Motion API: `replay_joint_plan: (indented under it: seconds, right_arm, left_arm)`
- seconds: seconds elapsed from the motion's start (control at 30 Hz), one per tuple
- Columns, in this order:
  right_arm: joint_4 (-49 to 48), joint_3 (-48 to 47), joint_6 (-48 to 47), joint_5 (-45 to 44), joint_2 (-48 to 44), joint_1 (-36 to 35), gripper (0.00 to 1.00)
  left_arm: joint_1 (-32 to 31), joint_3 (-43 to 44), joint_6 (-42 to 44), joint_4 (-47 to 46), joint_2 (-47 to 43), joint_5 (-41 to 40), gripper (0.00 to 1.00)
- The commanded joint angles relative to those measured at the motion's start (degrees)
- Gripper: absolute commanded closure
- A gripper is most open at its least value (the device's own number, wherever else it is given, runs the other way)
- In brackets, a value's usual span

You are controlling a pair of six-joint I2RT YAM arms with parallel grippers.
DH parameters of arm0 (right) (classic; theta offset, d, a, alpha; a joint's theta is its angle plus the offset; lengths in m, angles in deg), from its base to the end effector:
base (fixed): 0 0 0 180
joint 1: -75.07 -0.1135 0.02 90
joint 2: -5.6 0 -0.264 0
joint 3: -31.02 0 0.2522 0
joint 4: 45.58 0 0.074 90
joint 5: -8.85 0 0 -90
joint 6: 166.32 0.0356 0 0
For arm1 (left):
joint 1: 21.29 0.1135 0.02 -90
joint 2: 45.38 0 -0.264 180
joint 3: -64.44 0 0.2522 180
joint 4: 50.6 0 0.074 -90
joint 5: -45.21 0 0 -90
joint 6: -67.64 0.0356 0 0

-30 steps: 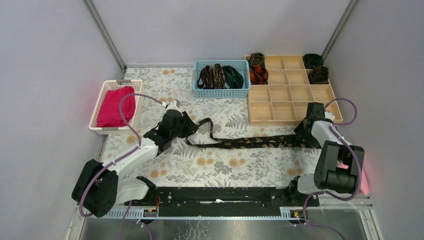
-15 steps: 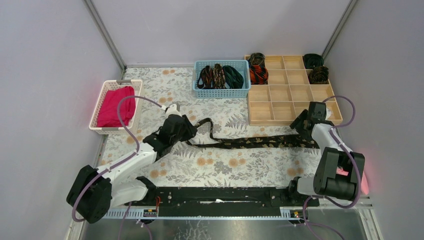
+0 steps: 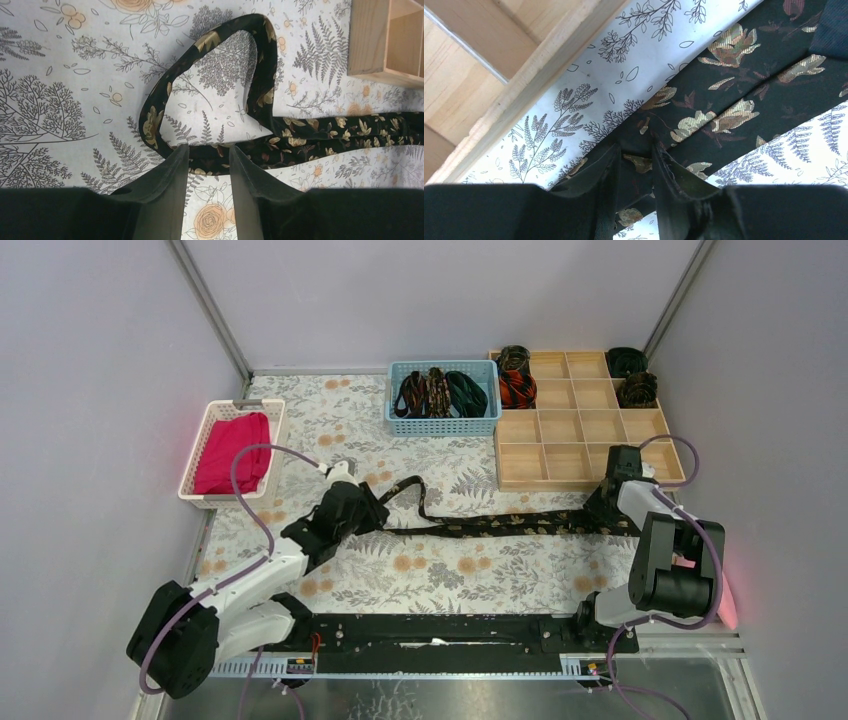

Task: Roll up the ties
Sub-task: Flatten out the tie at the center of the board.

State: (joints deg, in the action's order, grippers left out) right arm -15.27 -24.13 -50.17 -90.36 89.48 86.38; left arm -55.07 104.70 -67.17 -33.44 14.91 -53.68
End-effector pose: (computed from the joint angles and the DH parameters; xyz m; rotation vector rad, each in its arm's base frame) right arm 0.2628 -0.0584 0.1612 0.8842 2.4284 -0.1140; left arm 0.1802 -0.1139 0.1904 -0.3057 2.2537 -0.5779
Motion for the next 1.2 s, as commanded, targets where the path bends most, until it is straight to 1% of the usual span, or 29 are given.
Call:
replay_joint_plan:
  seconds: [0.0,0.07,0.17,0.33,0.4,0.67,0.83,1.17]
  right_arm:
    - [1.56,-0.50,-0.08,-2.45,0.42,-1.01,0.65]
    - [2.04,-0.78,-0.03,-1.74,0.31,-1.39,0.65]
    - [2.59,-0.56,0.03,-1.73,-2.48,-2.56,0.62]
    - [5.04,-1.84,0.23,-0.74,-6.36,-3.58,0.54]
    - [6.10,-2.26,0.18,-0.78,-6.71,-3.86,0.53]
    - [7.92,-1.44,0.03,-0.06,-6.87,-4.27,0.55]
    - [6.91,-0.12,0.12,1.11,-5.50,-4.36,0.58]
    - [5.22,1.32,0.78,2.09,-1.11,-4.89,0.59]
  left_arm:
    - [-0.23,-1.46,1.13,-3.04,0.39,0.98,0.57]
    - [-0.23,-1.70,1.22,-2.92,0.21,0.42,0.57]
    - [-0.23,-1.63,1.39,-2.61,-0.17,0.16,0.57]
    - [-0.23,-1.72,1.31,-3.05,0.11,0.34,0.57]
    - [-0.23,-1.72,1.31,-2.92,0.18,0.29,0.57]
    - [-0.23,-1.98,1.31,-1.76,-2.02,-0.70,0.57]
    - [-0.23,-2.11,1.40,-1.76,-2.42,-0.48,0.57]
    - [-0.23,-2.31,1.42,-2.34,-1.91,-0.10,0.57]
